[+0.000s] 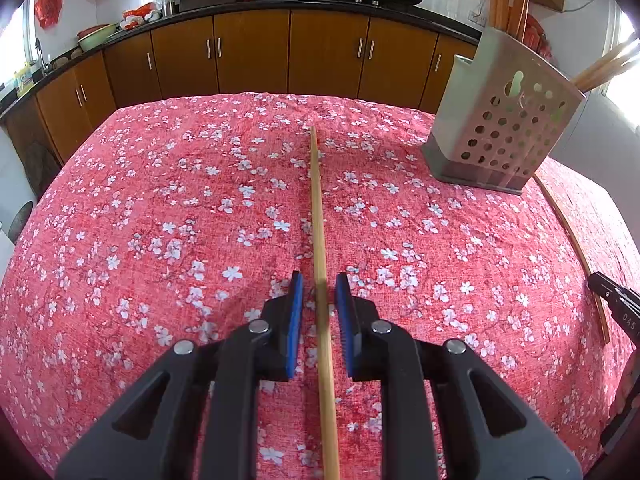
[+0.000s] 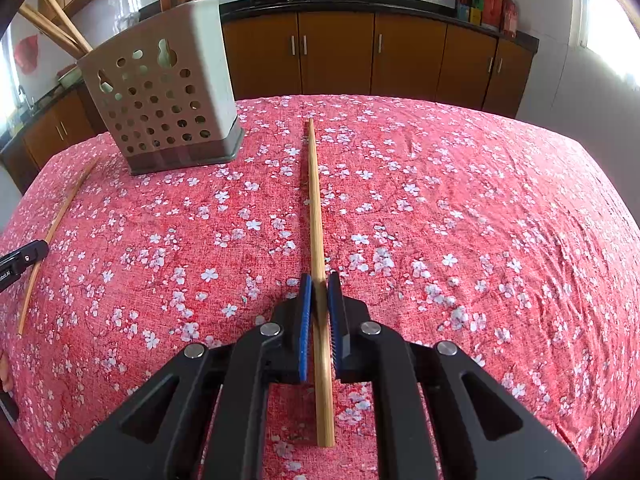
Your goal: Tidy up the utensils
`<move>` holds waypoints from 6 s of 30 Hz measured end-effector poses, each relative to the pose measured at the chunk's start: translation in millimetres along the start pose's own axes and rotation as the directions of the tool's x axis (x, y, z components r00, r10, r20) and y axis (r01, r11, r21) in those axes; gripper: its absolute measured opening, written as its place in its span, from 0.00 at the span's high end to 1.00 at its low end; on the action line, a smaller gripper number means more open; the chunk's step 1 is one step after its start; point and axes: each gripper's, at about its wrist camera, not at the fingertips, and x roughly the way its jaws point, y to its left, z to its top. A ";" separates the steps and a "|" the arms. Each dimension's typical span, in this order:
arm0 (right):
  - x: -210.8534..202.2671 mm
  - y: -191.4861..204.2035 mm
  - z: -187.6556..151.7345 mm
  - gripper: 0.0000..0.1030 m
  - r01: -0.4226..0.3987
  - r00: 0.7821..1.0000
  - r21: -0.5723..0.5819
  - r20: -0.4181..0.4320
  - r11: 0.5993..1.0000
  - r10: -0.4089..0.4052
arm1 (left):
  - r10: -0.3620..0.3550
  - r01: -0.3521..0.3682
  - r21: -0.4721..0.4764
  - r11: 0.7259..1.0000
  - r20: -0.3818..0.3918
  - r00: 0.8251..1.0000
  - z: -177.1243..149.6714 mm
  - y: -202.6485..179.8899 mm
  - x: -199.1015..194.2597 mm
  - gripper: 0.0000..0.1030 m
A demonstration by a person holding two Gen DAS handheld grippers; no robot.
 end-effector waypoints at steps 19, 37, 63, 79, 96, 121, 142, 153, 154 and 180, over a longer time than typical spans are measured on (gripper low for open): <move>-0.1 -0.9 0.2 0.90 -0.001 1.000 0.000 0.000 1.000 0.001 | -0.009 0.009 -0.011 1.000 0.001 1.000 -0.3 -0.1 -1.2 0.81; -0.7 -1.6 0.7 0.89 -0.004 1.000 0.002 0.000 1.000 0.004 | -0.014 0.014 -0.014 1.000 0.000 1.000 1.3 1.1 -0.5 0.81; -99.6 -21.1 23.2 0.93 -0.038 0.954 0.066 0.300 0.997 0.017 | -0.032 0.028 0.024 0.999 0.218 0.975 20.4 -1.0 -98.2 0.93; -162.0 -18.1 61.3 0.93 -0.214 0.868 0.075 0.472 0.974 0.154 | -0.187 0.175 0.068 0.982 0.391 0.901 77.8 -31.8 -180.2 0.93; -214.8 25.9 145.0 0.93 -0.291 0.651 -0.044 0.723 0.956 0.231 | -0.277 0.245 0.133 0.960 0.557 0.783 155.7 -97.4 -229.9 0.93; -165.9 5.2 146.5 0.28 -0.213 0.700 0.014 0.699 0.977 0.143 | -0.228 0.200 0.110 0.974 0.485 0.844 171.4 -99.3 -163.7 0.50; -172.3 18.8 -6.5 0.02 0.000 0.846 0.052 0.532 0.999 -0.027 | -0.011 -0.071 0.131 0.989 0.540 0.842 -10.3 -64.4 -211.6 0.04; -165.0 29.9 -60.5 0.02 -0.009 0.871 0.004 0.491 1.000 0.006 | -0.009 -0.056 0.111 0.992 0.512 0.859 -61.9 -62.0 -193.6 0.04; -164.2 30.0 -63.0 0.02 -0.010 0.874 0.004 0.486 1.000 0.007 | -0.005 -0.061 0.113 0.992 0.512 0.859 -65.7 -62.0 -192.6 0.04; -155.8 28.0 -80.3 0.02 -0.028 0.901 0.011 0.433 1.000 0.020 | -0.013 -0.051 0.129 0.990 0.449 0.893 -85.5 -64.3 -173.6 0.04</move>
